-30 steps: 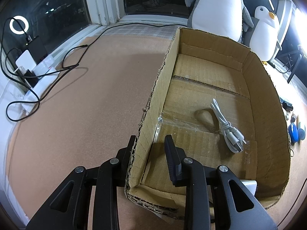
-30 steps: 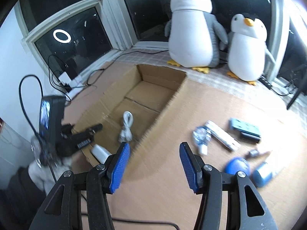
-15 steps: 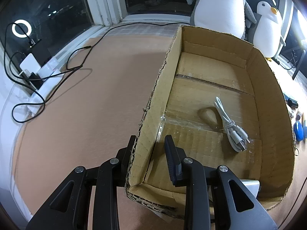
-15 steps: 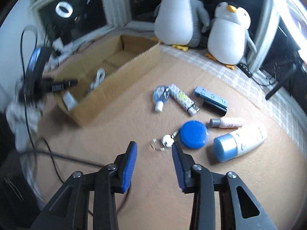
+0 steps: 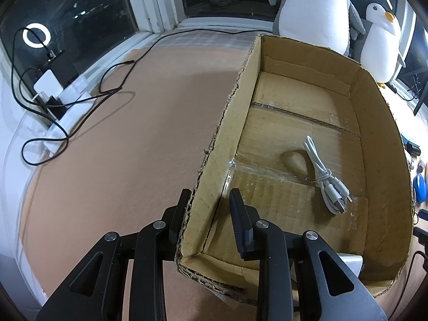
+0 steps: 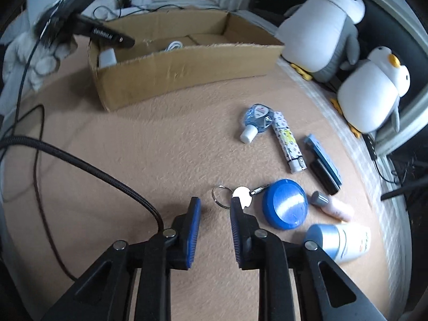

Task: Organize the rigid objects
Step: 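Close the right gripper on the keyring, then carry the keyring into the box and open the right gripper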

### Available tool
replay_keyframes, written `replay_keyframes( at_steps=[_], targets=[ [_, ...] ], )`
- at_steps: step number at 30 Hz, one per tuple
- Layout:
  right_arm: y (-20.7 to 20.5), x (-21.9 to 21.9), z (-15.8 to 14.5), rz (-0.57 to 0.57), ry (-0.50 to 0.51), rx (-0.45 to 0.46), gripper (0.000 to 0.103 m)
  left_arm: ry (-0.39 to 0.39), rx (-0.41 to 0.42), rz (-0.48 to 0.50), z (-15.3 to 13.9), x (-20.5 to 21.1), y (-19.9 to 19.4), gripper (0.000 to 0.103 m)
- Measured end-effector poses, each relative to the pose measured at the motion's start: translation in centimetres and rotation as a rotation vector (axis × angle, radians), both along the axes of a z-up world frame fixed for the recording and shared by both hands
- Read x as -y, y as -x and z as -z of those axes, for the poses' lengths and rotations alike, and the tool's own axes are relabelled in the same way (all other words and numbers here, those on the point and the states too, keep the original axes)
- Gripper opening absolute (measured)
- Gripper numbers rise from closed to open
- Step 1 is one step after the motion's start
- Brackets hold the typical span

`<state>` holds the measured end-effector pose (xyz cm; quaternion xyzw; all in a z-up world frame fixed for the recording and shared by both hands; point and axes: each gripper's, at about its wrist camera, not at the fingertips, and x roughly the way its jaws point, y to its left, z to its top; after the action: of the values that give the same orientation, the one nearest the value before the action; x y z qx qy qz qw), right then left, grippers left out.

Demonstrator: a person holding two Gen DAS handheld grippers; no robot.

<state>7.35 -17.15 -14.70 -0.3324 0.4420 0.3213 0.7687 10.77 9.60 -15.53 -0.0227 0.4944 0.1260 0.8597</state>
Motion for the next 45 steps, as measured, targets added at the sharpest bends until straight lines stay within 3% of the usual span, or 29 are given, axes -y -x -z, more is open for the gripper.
replay_keyframes(
  at_steps=[7,10,16,31,45],
  targets=[
    [-0.7,-0.2,0.4,-0.002,0.004,0.047,0.016,0.001,0.0,0.001,0.0,0.0,0.0,0.027],
    [-1.4,-0.2,0.2,0.025,-0.025,0.032,0.009,0.002,0.001,0.002,0.1,0.0,-0.1,0.027],
    [-3.0,0.7,-0.6,0.107,-0.107,-0.021,0.007,0.007,0.006,0.002,0.2,0.0,0.0,0.027],
    [-4.3,1.6,-0.6,0.188,-0.16,-0.085,0.002,0.008,0.006,0.002,0.2,0.0,0.0,0.027],
    [-4.5,1.1,-6.6,0.286,-0.385,-0.093,0.002,0.018,0.008,0.01,0.1,-0.1,-0.1,0.027]
  ],
)
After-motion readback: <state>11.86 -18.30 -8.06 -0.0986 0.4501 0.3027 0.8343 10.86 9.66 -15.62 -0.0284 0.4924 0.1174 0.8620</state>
